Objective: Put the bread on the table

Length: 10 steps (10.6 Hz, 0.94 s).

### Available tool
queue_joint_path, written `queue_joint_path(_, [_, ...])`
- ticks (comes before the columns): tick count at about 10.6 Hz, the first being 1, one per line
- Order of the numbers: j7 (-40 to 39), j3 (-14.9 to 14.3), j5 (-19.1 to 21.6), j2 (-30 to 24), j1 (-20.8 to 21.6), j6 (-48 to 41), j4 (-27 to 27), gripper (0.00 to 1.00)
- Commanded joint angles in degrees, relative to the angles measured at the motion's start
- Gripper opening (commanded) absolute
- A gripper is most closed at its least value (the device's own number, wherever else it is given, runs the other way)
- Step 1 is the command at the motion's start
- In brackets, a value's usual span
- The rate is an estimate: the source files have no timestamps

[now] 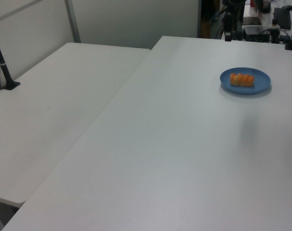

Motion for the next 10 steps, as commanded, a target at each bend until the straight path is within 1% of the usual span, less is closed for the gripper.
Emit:
queue_joint_path(1, [1.04, -0.21, -0.05, 0.18, 0.21, 0.33, 0.07, 1.0])
queue_joint_path(6, [1.04, -0.3, -0.05, 0.18, -0.05, -0.29, 0.07, 1.0])
queue_joint_path(8, [0.25, -0.3, -0.14, 0.18, -2.59, 0.14, 0.15, 1.0])
queue_joint_path(10, [-0.36, -0.38, -0.76, 0.27, -6.36, 0.58, 0.15, 1.0])
